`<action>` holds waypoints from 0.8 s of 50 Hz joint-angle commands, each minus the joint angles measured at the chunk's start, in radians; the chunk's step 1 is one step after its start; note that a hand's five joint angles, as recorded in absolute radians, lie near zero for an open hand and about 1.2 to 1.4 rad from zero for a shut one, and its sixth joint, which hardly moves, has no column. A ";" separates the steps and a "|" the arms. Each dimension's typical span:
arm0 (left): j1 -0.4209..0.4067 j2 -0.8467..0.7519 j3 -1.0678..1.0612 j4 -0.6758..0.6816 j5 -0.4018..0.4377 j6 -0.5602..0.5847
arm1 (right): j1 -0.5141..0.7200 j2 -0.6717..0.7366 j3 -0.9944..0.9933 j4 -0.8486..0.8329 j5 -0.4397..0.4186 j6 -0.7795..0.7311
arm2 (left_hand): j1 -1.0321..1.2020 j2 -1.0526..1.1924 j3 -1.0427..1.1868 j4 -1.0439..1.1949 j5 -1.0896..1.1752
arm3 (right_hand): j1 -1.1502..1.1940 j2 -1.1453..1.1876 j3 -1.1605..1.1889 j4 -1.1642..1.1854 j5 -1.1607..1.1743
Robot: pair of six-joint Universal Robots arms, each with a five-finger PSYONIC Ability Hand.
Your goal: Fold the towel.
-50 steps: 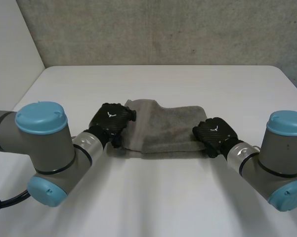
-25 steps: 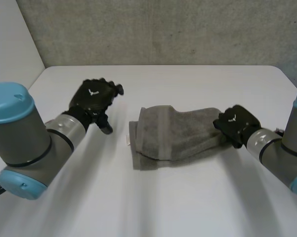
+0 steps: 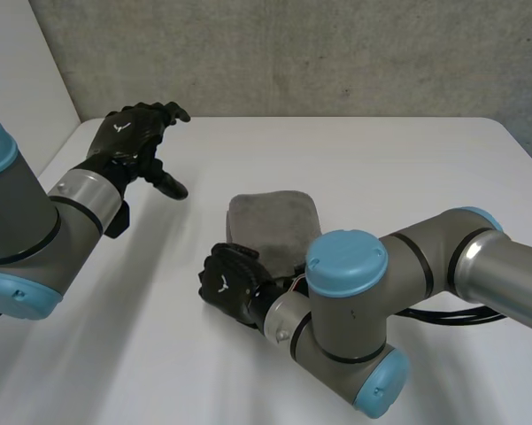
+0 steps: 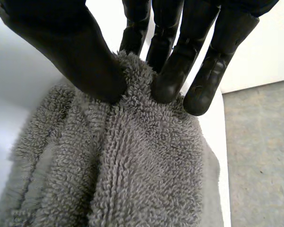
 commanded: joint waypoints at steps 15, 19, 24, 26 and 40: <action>-0.080 -0.094 0.103 0.023 -0.006 -0.076 | -0.246 -0.339 0.232 0.022 0.032 0.676 | -0.085 -0.098 -0.075 -0.098 -0.230 | -1.035 -1.040 -1.034 -1.035 -1.038; -0.121 -0.143 0.106 0.026 -0.008 -0.083 | -0.316 -0.338 0.227 0.077 0.029 0.742 | -0.085 -0.098 -0.075 -0.098 -0.230 | -1.035 -1.040 -1.034 -1.035 -1.038; -0.185 -0.223 0.114 0.024 -0.020 -0.078 | -0.349 -0.319 0.192 0.084 0.032 0.788 | -0.085 -0.098 -0.075 -0.098 -0.230 | -1.035 -1.040 -1.034 -1.035 -1.038; -0.207 -0.254 0.115 0.024 -0.032 -0.076 | -0.347 -0.295 0.175 0.084 0.032 0.813 | -0.085 -0.098 -0.075 -0.098 -0.230 | -1.035 -1.040 -1.034 -1.035 -1.038; -0.264 -0.421 0.151 0.020 -0.161 0.137 | -0.332 -0.002 -0.049 0.149 0.032 0.925 | -0.091 -0.104 -0.081 -0.104 -0.236 | -1.035 -1.040 -1.034 -1.035 -1.038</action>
